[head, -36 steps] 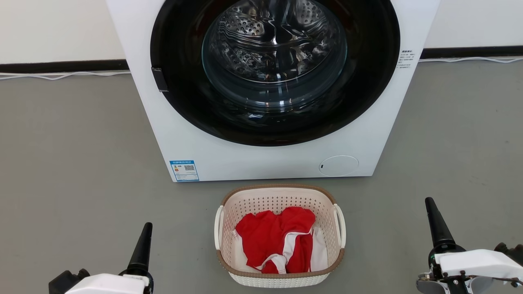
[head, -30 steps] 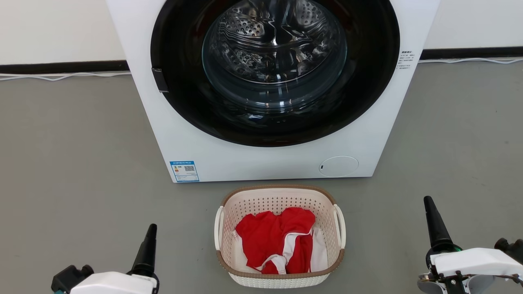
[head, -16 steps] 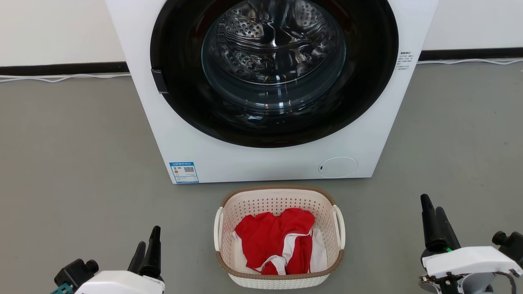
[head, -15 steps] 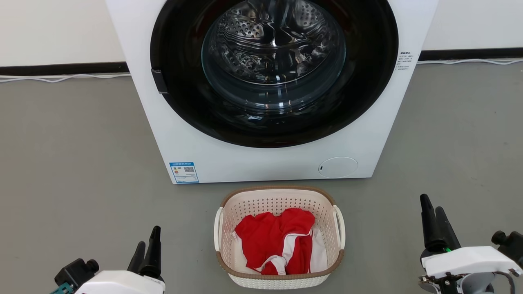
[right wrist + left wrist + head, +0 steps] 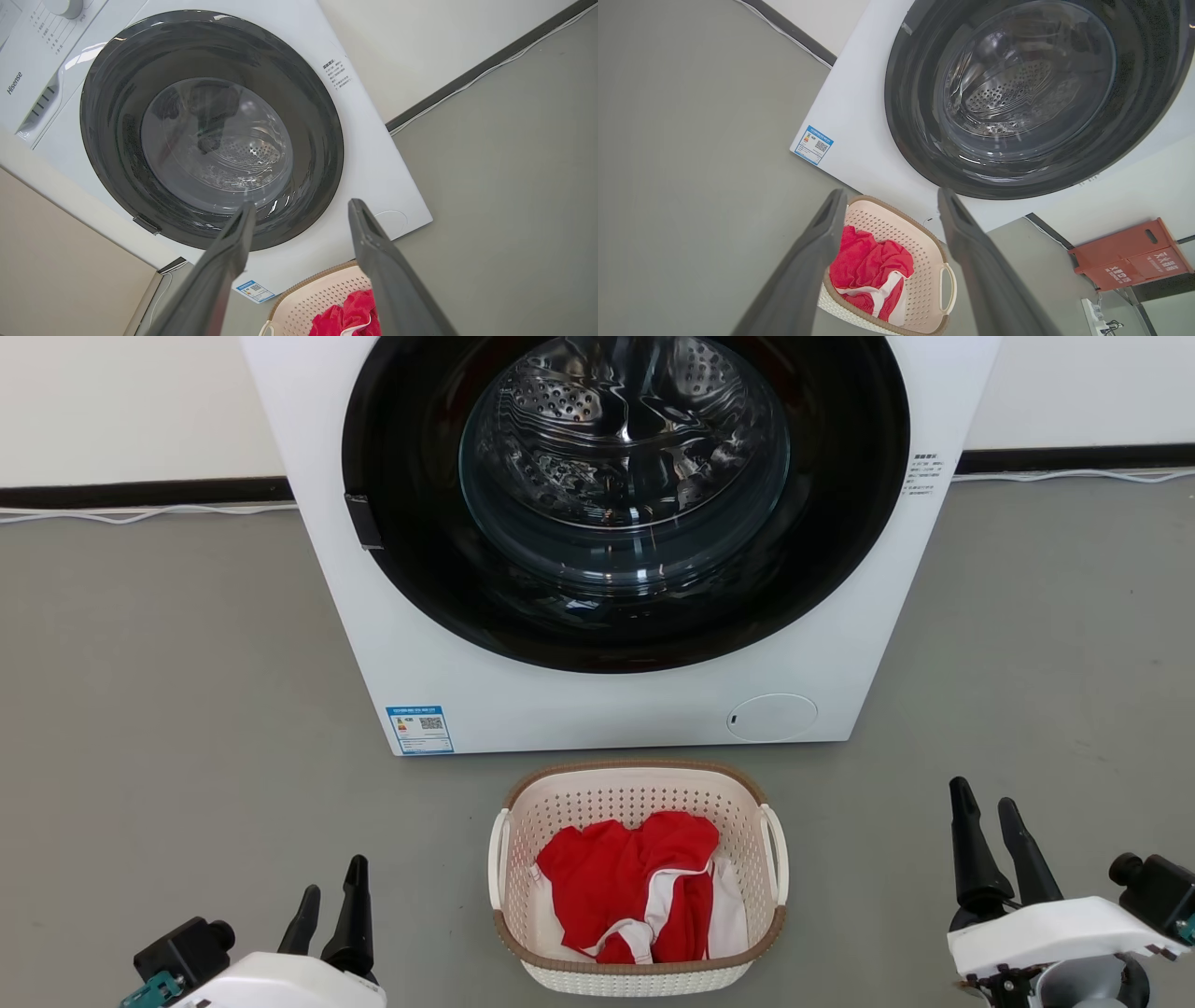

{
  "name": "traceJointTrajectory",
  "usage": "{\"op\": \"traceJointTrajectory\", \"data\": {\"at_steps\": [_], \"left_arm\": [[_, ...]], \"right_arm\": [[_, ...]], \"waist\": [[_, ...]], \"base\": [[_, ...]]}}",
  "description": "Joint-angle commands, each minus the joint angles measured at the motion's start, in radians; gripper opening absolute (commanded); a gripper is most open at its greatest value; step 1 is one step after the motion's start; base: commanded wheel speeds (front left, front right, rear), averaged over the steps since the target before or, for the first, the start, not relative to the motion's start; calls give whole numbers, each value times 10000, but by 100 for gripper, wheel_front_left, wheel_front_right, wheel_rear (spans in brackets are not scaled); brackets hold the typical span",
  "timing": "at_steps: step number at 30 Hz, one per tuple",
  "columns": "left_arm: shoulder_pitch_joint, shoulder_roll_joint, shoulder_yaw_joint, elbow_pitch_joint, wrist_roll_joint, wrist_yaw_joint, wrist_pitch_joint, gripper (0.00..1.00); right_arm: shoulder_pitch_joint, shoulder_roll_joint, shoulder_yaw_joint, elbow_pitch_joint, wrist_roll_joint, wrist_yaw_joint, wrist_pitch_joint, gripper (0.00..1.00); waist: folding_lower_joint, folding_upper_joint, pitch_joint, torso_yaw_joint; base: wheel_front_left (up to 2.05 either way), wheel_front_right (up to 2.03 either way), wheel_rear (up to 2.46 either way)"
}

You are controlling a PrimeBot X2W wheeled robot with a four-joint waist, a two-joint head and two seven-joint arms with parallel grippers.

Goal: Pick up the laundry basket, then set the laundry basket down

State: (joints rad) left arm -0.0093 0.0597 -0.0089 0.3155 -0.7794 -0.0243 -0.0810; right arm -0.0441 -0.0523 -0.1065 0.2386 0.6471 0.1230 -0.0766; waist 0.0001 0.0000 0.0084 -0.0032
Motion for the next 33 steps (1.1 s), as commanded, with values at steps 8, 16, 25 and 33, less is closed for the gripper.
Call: {"op": "traceJointTrajectory", "data": {"at_steps": [8,16,25,33], "left_arm": [[-181,175,38,-197,1489,233,-400,100],[-157,208,-13,-198,2363,319,-606,100],[-159,251,-87,-154,3507,440,-869,100],[-122,293,-126,-129,4514,565,-1104,100]], "right_arm": [[-199,-135,156,-320,-1602,47,-444,100],[-167,-137,218,-253,-2551,52,-649,100],[-139,-148,238,-93,-3786,57,-913,100],[-128,-135,206,9,-4854,62,-1148,100]], "waist": [[-1,0,-4,-14],[-1,0,24,-11],[-1,0,83,27],[-1,0,113,5]], "base": [[0,0,0],[0,0,0],[0,0,0],[0,0,0]]}}
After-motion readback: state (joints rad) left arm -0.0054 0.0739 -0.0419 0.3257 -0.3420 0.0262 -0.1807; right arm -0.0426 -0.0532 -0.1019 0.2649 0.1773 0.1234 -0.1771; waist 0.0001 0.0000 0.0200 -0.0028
